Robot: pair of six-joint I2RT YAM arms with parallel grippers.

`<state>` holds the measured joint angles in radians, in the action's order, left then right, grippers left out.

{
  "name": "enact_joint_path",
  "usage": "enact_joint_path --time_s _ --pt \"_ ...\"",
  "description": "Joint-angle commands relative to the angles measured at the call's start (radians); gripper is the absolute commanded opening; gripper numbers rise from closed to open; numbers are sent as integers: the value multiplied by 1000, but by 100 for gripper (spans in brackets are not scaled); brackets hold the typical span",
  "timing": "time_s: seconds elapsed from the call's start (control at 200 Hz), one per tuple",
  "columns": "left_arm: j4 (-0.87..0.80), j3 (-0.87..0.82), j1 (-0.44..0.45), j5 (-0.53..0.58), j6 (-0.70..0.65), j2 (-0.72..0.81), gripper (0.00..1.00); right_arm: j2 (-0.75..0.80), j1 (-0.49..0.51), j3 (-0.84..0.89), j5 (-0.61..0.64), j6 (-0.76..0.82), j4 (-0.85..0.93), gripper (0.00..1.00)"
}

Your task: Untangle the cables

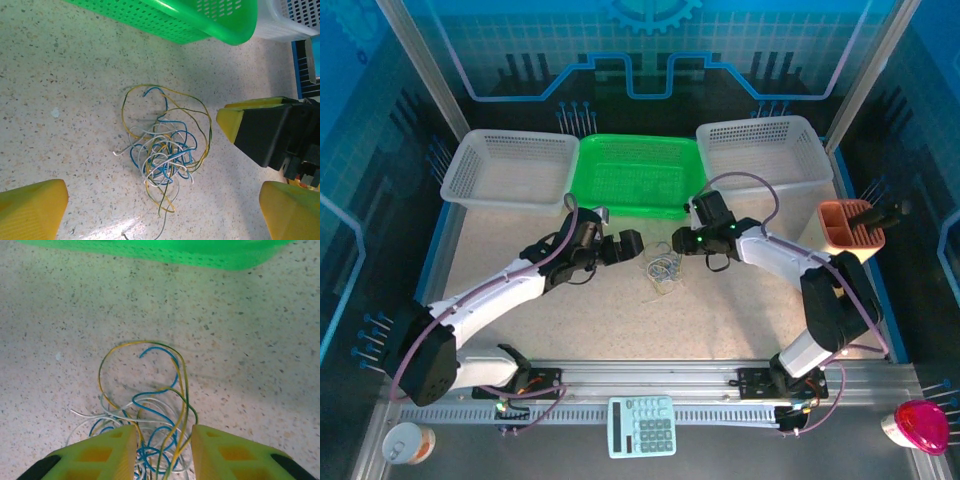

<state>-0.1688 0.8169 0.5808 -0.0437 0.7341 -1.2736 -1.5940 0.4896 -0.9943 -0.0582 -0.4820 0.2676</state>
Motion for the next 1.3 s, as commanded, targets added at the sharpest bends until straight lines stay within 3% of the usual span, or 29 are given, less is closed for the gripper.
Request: enact_joint_path --time_s 0.0,0.36,0.63,0.95,1.095,1.195,1.296 --pt "13 31 10 19 -4 -7 99 -38 -12 -37 -23 2 -6 35" --pt "14 30 10 17 -8 -7 99 -76 -12 -23 -4 16 -10 35" --pt "15 26 11 18 -7 3 99 -83 -12 -11 -15 22 -15 27" --pt "12 29 10 16 -2 13 99 -76 -12 1 -32 24 -15 24" --pt "11 28 11 16 2 22 99 -79 -11 1 -34 30 -11 34" --pt "6 28 10 18 2 28 99 -83 -10 2 -30 32 -12 27" --pt "0 31 10 18 2 34 99 -78 -11 -1 -34 34 -12 10"
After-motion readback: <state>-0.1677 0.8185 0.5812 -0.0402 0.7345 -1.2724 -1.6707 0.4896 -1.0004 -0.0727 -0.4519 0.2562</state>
